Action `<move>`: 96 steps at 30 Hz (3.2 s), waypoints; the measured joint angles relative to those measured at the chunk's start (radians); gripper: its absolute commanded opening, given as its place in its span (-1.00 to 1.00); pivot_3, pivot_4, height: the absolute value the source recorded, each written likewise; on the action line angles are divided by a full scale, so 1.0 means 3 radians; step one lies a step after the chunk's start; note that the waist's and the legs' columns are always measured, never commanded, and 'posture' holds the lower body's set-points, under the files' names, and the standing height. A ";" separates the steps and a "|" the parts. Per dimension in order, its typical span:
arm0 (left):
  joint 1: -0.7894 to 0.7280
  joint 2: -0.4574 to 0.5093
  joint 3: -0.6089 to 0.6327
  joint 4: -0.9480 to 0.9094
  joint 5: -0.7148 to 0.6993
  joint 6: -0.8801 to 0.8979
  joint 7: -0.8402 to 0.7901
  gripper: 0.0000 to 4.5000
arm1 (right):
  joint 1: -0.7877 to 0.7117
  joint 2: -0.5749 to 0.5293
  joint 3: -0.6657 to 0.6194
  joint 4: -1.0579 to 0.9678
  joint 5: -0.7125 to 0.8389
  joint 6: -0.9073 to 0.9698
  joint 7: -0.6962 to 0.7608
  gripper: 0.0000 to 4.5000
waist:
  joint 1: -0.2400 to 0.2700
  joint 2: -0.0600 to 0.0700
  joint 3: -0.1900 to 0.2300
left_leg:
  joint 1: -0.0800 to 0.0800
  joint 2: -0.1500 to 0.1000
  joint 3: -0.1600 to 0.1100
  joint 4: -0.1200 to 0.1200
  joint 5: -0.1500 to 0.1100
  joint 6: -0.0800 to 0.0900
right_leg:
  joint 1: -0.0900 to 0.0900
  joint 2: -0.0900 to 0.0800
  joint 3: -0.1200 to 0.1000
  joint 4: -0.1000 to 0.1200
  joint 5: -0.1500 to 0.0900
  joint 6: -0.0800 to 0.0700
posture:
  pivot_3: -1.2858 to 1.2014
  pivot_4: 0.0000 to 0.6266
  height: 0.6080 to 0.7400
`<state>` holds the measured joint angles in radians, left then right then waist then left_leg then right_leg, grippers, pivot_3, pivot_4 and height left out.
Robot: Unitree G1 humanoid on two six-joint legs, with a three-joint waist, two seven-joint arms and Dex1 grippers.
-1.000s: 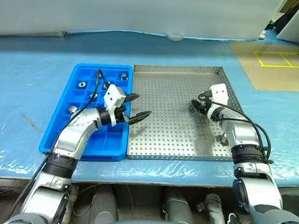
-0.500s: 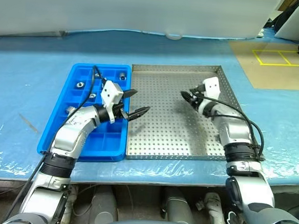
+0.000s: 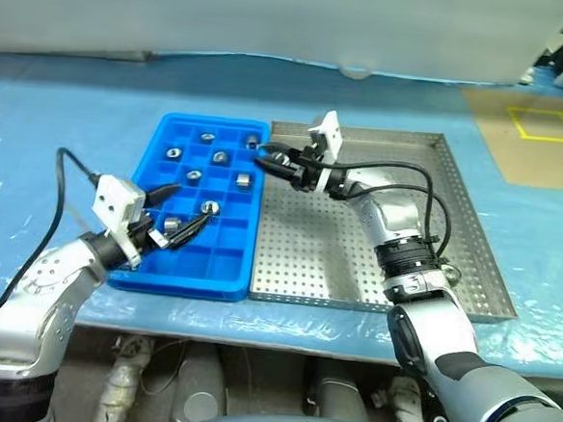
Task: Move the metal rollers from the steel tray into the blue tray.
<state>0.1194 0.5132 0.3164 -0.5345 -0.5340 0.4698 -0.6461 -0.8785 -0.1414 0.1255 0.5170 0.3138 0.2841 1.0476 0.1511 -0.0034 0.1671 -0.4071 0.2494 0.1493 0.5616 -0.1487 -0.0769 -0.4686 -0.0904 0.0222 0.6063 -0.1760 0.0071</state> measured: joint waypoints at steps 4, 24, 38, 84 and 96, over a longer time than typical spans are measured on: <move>0.0360 0.0004 0.0216 -0.0312 -0.0118 0.0086 0.0146 1.00 | -0.0123 0.0155 0.0237 0.0278 -0.0244 -0.0209 0.0098 -0.25 | 0.0144 -0.0001 0.0000 | -0.0003 0.0006 -0.0005 -0.0003 0.0000 -0.0001 | 0.0000 0.0002 -0.0008 0.0000 -0.0003 0.0000 | 0.50 -0.52 1.00; 0.0261 0.0141 -0.0006 -0.0323 -0.0219 0.0147 0.0152 1.00 | 0.0406 0.0119 0.0940 -0.0250 -0.0699 -0.0261 0.0557 -0.25 | 0.0449 0.0001 0.0001 | 0.0007 0.0016 -0.0006 -0.0002 0.0005 -0.0011 | 0.0003 0.0008 0.0000 0.0008 -0.0017 0.0022 | 0.42 -0.52 1.00; 0.0054 0.0174 -0.0221 -0.0208 -0.0198 0.0177 0.0133 1.00 | 0.0570 0.0105 0.0967 -0.0577 -0.0715 -0.0035 0.0344 0.93 | 0.0403 0.0000 0.0000 | 0.0009 0.0014 -0.0006 0.0000 0.0006 -0.0013 | 0.0008 0.0008 -0.0001 0.0009 -0.0013 0.0017 | 0.38 -0.52 1.00; -0.2104 -0.0560 -0.1680 0.2132 0.0405 -0.0418 -0.1381 1.00 | 0.2024 -0.1294 -0.0541 -0.2439 -0.0290 0.1163 -0.1099 0.93 | -0.0455 0.0000 -0.0004 | 0.0045 0.0002 0.0015 0.0016 0.0007 -0.0010 | 0.0039 0.0009 0.0023 0.0014 -0.0003 0.0005 | -0.19 -0.52 1.00; -0.2081 -0.0567 -0.1680 0.2119 0.0427 -0.0418 -0.1392 1.00 | 0.1943 -0.1329 -0.0535 -0.2432 -0.0243 0.1158 -0.1084 0.93 | -0.0455 0.0000 -0.0004 | 0.0045 0.0002 0.0015 0.0014 0.0006 -0.0009 | 0.0040 0.0008 0.0023 0.0009 -0.0003 0.0005 | -0.15 -0.52 1.00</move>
<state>-0.5048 0.3431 -0.1875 0.1013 -0.4060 0.3445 -1.0638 -0.2956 -0.5401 -0.0351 -0.2125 0.2409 0.6314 0.7226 0.0146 -0.0035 0.1658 -0.3934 0.2499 0.1539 0.5658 -0.1468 -0.0797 -0.4566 -0.0880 0.0291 0.6092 -0.1767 0.0087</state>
